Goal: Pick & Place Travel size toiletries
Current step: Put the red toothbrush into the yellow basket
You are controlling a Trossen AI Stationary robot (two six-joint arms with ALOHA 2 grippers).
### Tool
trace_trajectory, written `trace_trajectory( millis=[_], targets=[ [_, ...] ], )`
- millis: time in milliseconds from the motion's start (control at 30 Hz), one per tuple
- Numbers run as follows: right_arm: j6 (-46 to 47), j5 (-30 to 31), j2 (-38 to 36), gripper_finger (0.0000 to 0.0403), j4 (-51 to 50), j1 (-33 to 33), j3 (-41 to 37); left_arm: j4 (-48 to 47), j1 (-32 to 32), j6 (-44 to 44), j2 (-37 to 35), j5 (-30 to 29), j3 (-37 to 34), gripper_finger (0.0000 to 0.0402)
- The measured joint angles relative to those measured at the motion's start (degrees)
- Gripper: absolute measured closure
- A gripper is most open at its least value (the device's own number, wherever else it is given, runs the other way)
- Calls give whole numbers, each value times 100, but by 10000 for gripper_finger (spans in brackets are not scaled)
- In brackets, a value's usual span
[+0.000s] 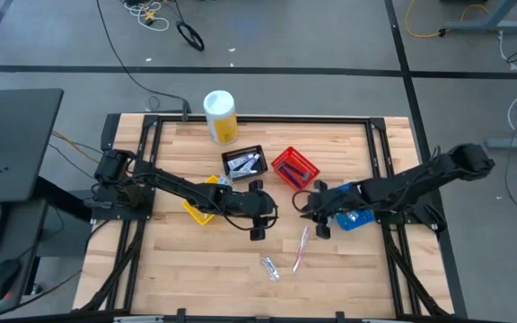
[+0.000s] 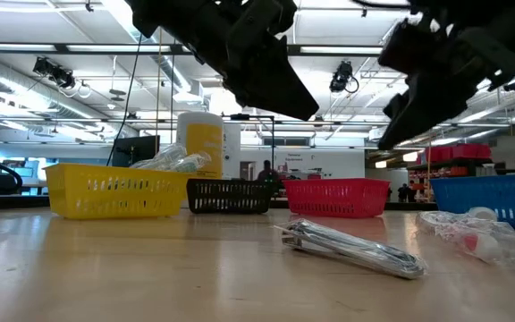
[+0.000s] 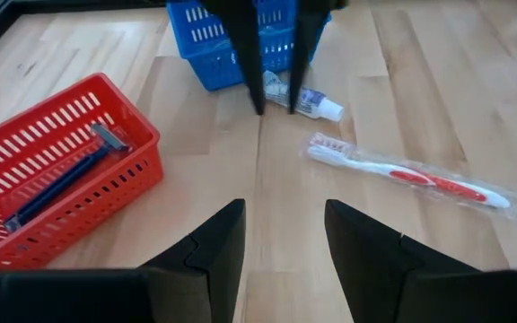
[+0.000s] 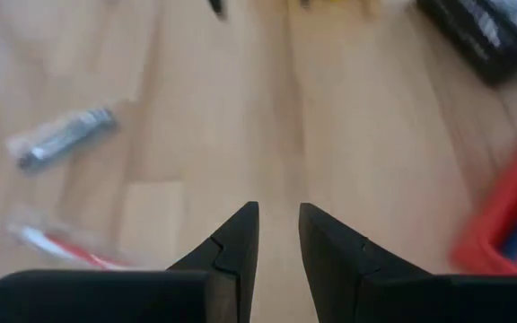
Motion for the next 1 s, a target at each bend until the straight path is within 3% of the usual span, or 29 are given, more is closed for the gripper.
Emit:
trace_trajectory(
  millis=[367,667,1000],
  targets=[
    [201,-28,297,311,740,132,0,17,9,85,0,-442,0,237],
    [-1268,-1617,297,311,1175,216,0,31,9,-83,0,-412,0,237],
    [-1761,-1303,304,311,804,465,0,31,15,-96,0,-428,0,237]
  ],
)
